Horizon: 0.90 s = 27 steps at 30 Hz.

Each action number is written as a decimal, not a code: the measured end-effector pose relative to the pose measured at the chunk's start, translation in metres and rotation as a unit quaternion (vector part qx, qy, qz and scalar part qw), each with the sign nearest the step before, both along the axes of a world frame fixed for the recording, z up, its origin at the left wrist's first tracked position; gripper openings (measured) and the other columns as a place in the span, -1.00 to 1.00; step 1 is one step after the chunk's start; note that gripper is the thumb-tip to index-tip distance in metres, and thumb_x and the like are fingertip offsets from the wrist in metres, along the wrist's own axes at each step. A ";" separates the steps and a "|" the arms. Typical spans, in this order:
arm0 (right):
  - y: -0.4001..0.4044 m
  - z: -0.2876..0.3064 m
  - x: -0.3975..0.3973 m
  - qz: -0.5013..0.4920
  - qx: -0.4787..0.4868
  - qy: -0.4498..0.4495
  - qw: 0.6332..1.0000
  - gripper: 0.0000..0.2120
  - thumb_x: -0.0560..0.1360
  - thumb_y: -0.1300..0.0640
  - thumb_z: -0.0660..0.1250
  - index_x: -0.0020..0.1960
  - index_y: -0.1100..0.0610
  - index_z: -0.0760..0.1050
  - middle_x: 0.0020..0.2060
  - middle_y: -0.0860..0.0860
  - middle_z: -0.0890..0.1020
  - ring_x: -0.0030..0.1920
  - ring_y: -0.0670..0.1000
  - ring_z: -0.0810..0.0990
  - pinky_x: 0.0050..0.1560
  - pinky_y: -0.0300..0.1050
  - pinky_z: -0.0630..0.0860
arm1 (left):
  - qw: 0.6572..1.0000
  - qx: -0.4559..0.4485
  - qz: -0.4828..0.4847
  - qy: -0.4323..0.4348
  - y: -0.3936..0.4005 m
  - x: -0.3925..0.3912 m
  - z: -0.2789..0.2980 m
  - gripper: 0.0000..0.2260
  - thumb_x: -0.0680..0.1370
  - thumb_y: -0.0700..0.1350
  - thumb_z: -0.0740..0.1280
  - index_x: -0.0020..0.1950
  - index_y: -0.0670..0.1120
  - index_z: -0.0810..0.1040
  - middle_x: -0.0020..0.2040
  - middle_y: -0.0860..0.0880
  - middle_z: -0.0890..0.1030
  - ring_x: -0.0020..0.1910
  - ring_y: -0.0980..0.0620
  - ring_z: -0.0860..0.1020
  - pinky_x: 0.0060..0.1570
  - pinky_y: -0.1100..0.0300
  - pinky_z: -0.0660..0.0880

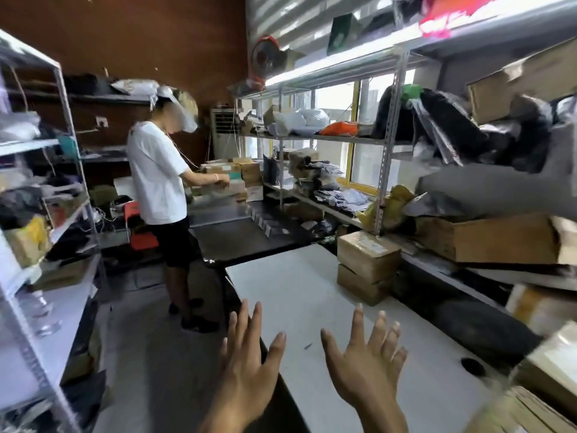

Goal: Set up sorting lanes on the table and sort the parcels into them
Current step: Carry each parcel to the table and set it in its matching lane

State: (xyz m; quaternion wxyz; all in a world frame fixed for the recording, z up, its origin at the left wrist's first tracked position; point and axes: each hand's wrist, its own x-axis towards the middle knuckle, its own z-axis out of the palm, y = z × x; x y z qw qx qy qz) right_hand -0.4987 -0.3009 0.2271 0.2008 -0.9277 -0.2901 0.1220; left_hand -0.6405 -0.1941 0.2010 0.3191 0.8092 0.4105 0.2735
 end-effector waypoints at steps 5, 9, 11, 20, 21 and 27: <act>0.062 0.000 0.037 -0.027 0.005 0.006 1.000 -0.23 0.61 -0.41 -0.15 0.64 -0.08 -0.37 0.60 0.12 -0.40 0.57 0.21 -0.48 0.55 0.24 -0.35 | 0.999 0.007 0.015 -0.045 0.065 0.040 -0.003 -0.13 0.32 0.50 -0.08 0.60 0.23 -0.05 0.51 0.36 -0.25 0.53 0.28 -0.30 0.58 0.03 -0.16; 0.115 -0.010 0.055 -0.047 -0.014 0.018 0.999 -0.22 0.60 -0.42 -0.15 0.63 -0.09 -0.40 0.59 0.12 -0.41 0.57 0.22 -0.47 0.54 0.25 -0.35 | 1.000 -0.004 0.013 -0.027 0.123 0.061 -0.017 -0.10 0.27 0.51 -0.15 0.59 0.24 -0.05 0.54 0.33 -0.23 0.57 0.22 -0.25 0.55 0.02 -0.08; 0.144 -0.013 0.064 -0.063 -0.027 0.016 0.997 -0.22 0.60 -0.43 -0.15 0.63 -0.10 -0.40 0.60 0.11 -0.41 0.58 0.22 -0.46 0.55 0.25 -0.35 | 1.000 -0.012 0.016 -0.018 0.156 0.074 -0.023 -0.06 0.24 0.52 -0.17 0.60 0.22 -0.02 0.59 0.28 -0.19 0.60 0.17 -0.21 0.55 0.02 -0.02; 0.269 -0.004 0.106 -0.141 -0.020 0.004 0.990 -0.21 0.61 -0.41 -0.08 0.64 -0.09 -0.38 0.61 0.11 -0.37 0.59 0.21 -0.44 0.56 0.22 -0.33 | 0.995 -0.052 -0.076 -0.031 0.308 0.135 -0.014 -0.09 0.29 0.51 -0.11 0.62 0.20 -0.04 0.62 0.24 -0.17 0.60 0.15 -0.21 0.56 0.02 -0.09; 0.280 -0.003 0.111 -0.152 -0.020 0.003 0.988 -0.21 0.61 -0.41 -0.08 0.64 -0.09 -0.38 0.61 0.11 -0.37 0.59 0.20 -0.43 0.56 0.22 -0.33 | 0.994 -0.058 -0.086 -0.035 0.322 0.142 -0.012 -0.12 0.33 0.50 -0.09 0.62 0.21 -0.04 0.62 0.24 -0.17 0.60 0.16 -0.22 0.56 0.01 -0.09; 0.311 -0.020 0.145 -0.219 -0.027 0.036 0.975 -0.21 0.62 -0.40 -0.09 0.64 -0.08 -0.37 0.62 0.11 -0.35 0.60 0.20 -0.42 0.56 0.22 -0.33 | 0.984 -0.090 -0.154 -0.009 0.372 0.186 -0.014 -0.22 0.41 0.42 -0.05 0.62 0.21 -0.02 0.63 0.22 -0.15 0.61 0.15 -0.16 0.54 -0.13 -0.03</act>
